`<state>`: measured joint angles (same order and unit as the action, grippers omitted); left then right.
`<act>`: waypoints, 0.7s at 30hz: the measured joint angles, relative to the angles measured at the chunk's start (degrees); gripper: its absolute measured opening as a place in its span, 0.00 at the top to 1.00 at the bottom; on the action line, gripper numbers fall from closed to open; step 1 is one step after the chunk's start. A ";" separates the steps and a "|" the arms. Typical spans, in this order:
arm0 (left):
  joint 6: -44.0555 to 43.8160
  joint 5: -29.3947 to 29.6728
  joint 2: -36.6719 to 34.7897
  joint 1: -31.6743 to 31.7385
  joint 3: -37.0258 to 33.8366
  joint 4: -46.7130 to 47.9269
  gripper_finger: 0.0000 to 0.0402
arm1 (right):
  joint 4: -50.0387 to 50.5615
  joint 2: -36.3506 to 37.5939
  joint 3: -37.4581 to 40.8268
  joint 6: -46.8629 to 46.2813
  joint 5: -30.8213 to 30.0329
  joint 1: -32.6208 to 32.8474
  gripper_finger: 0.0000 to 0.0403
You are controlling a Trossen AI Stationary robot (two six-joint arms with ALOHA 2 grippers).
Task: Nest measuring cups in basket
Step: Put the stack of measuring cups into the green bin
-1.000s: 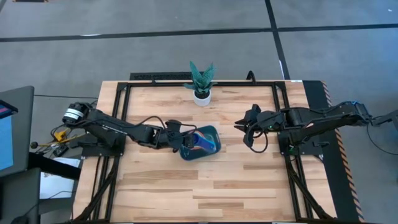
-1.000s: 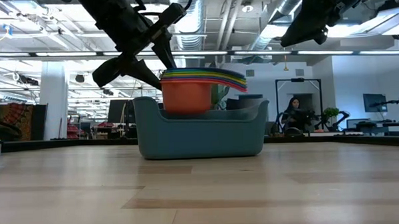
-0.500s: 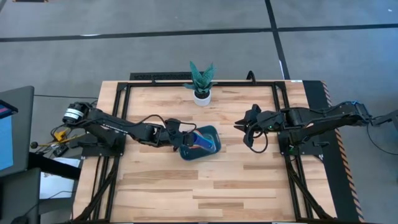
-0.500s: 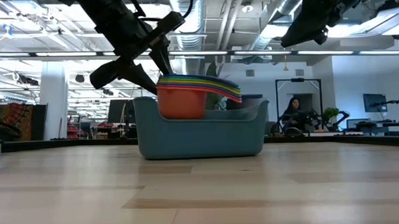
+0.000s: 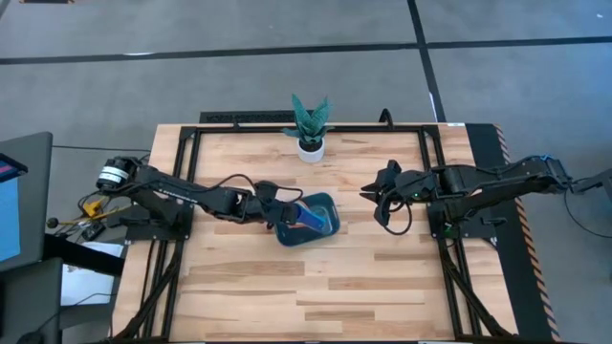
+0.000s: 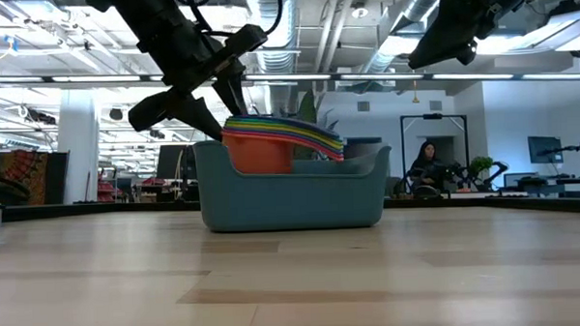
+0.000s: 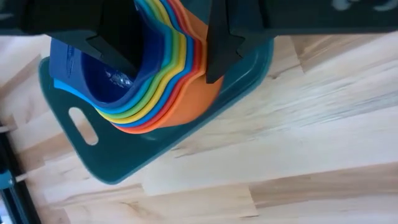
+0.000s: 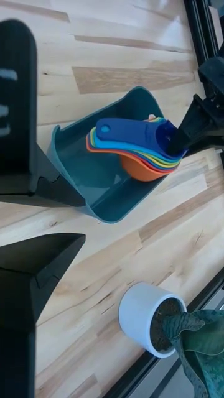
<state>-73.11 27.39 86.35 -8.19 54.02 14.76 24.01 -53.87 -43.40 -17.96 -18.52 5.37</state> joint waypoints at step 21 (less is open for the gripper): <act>0.43 1.10 -0.02 0.42 0.00 4.33 0.67 | -0.04 -0.02 0.00 0.48 -0.13 0.00 0.74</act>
<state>-72.69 28.49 86.32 -7.77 54.02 19.09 23.97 -53.89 -43.40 -17.47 -18.65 5.37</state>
